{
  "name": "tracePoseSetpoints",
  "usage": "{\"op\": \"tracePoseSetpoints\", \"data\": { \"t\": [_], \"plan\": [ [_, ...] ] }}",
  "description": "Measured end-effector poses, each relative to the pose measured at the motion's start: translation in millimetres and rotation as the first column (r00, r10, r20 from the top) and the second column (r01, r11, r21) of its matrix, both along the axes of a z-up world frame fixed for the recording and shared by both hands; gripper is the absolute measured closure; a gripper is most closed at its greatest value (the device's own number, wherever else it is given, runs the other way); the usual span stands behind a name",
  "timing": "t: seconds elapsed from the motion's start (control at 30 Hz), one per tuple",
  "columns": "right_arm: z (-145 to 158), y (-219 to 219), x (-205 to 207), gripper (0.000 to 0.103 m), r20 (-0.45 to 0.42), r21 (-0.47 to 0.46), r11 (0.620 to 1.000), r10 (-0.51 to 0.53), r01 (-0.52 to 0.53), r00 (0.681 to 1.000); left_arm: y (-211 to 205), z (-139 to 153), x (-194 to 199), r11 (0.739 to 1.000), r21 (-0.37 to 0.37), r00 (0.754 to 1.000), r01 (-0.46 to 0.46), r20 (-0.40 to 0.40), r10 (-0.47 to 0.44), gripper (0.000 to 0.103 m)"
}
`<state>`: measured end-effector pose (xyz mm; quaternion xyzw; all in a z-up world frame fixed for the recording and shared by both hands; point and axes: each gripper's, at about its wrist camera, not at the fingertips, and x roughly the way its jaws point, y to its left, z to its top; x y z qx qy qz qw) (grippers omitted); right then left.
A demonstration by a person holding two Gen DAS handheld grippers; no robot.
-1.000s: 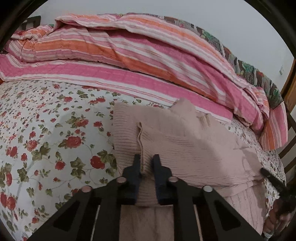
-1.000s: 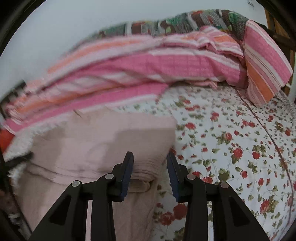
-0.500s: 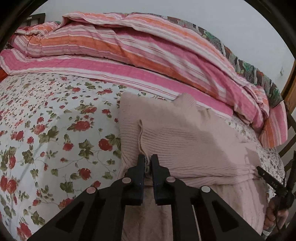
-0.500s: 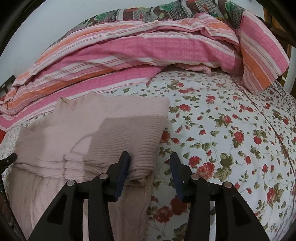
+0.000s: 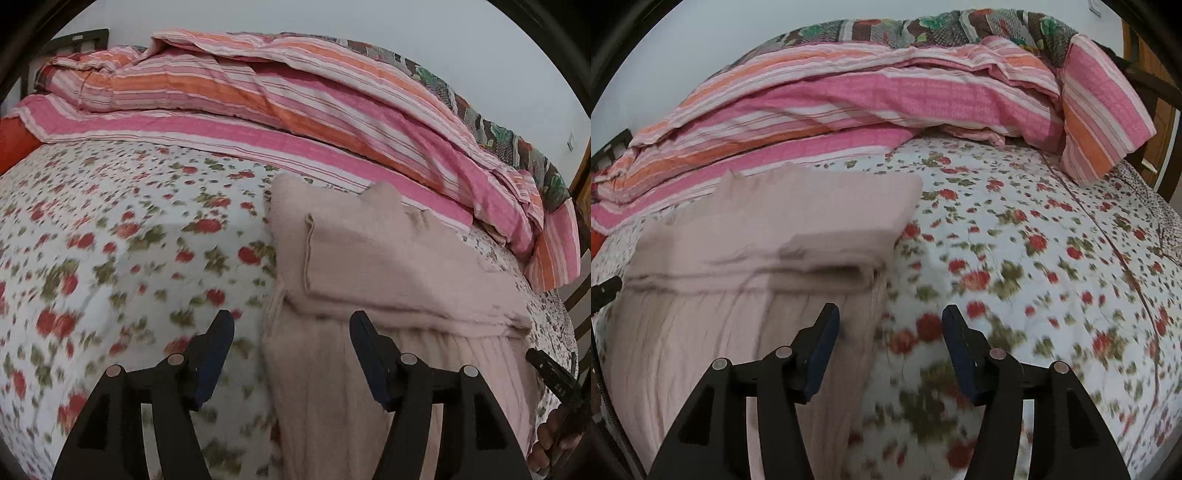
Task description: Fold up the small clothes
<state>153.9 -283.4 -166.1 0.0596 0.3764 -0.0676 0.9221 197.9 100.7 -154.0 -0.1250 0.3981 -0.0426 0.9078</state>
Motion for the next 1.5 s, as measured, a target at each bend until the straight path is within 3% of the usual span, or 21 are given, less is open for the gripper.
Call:
{"op": "tracePoseSetpoints", "data": {
  "t": [0.17, 0.3, 0.47, 0.73, 0.87, 1.1, 1.23, 1.27, 1.5],
  "plan": [
    [8, 0, -31, 0.046, 0.017, 0.022, 1.0, 0.012, -0.013, 1.0, 3, 8, -33, 1.0, 0.022, 0.999, 0.014, 0.038, -0.015, 0.042],
    [16, 0, -62, 0.046, 0.059, -0.019, 0.999, -0.029, 0.03, 0.998, 4, 13, -60, 0.998, 0.065, 0.998, 0.018, 0.067, -0.022, 0.042],
    [12, 1, -99, 0.049, 0.037, 0.018, 1.0, -0.003, 0.002, 0.999, 8, 10, -101, 0.996, 0.072, 0.996, 0.052, 0.065, -0.057, 0.044],
    [-3, 13, -160, 0.049, 0.04, 0.067, 0.996, 0.063, -0.066, 0.997, 16, -8, -160, 0.995, 0.022, 0.995, 0.096, 0.035, -0.097, 0.044],
    [-13, 22, -176, 0.05, 0.033, 0.045, 0.994, 0.096, -0.097, 0.995, 17, -23, -178, 0.992, -0.014, 0.992, 0.124, 0.015, -0.123, 0.044],
    [-34, 30, -181, 0.065, 0.027, 0.074, 0.988, 0.134, -0.135, 0.991, 6, -40, -175, 0.987, 0.0, 0.987, 0.164, -0.004, -0.164, 0.044],
    [-43, 37, -172, 0.07, 0.02, 0.085, 0.983, 0.161, -0.162, 0.987, 2, -44, -167, 0.984, -0.037, 0.984, 0.176, 0.016, -0.175, 0.047],
    [-45, 38, -170, 0.071, 0.02, 0.094, 0.981, 0.167, -0.168, 0.986, 1, -45, -166, 0.983, -0.048, 0.984, 0.178, 0.023, -0.177, 0.051],
    [-47, 37, -148, 0.071, 0.014, 0.174, 0.969, 0.173, -0.173, 0.985, -10, -41, -151, 0.978, -0.061, 0.98, 0.199, 0.03, -0.197, 0.051]
  ]
}}
